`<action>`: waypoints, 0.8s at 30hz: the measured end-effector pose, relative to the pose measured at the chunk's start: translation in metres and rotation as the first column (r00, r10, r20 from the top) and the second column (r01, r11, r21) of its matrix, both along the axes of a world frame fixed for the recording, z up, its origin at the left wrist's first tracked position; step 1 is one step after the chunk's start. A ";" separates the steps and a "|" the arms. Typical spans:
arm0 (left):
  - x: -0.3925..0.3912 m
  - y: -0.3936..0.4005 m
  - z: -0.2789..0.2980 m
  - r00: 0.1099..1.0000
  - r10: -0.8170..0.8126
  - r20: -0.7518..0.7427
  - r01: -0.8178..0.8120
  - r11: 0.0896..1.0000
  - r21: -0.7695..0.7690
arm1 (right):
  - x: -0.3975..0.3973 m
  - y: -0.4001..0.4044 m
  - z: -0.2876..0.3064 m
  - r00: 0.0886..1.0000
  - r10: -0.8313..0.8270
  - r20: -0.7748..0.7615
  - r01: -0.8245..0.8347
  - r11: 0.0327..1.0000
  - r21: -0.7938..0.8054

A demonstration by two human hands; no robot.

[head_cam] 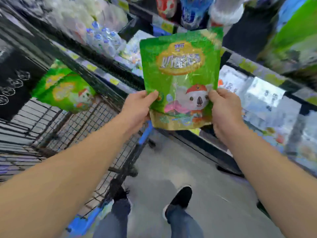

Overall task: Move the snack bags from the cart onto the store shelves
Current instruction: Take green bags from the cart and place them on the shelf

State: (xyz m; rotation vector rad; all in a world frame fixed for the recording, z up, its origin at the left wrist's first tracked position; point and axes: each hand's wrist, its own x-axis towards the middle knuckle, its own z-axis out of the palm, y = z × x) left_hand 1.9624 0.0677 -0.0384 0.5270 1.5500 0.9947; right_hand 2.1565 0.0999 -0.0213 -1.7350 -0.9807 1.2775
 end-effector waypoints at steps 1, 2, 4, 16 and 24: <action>0.020 0.007 0.005 1.000 -0.028 0.003 0.028 1.000 0.010 | 0.021 0.005 0.000 0.999 -0.038 0.011 0.038 0.999 -0.002; 0.037 0.013 0.009 0.998 -0.058 -0.004 0.058 0.998 0.013 | 0.038 0.009 -0.001 0.997 -0.070 0.022 0.070 0.998 0.004; 0.071 0.025 0.015 0.994 -0.106 -0.014 0.106 0.994 0.015 | 0.071 0.013 0.002 0.993 -0.112 0.036 0.112 0.994 0.006; 0.248 0.067 0.033 0.956 -0.285 -0.067 0.287 0.957 0.029 | 0.245 0.006 0.016 0.934 -0.316 0.168 0.306 0.948 0.083; 0.320 0.101 0.029 0.880 -0.462 -0.109 0.470 0.880 0.064 | 0.312 0.009 0.021 0.733 -0.383 0.563 0.378 0.916 0.131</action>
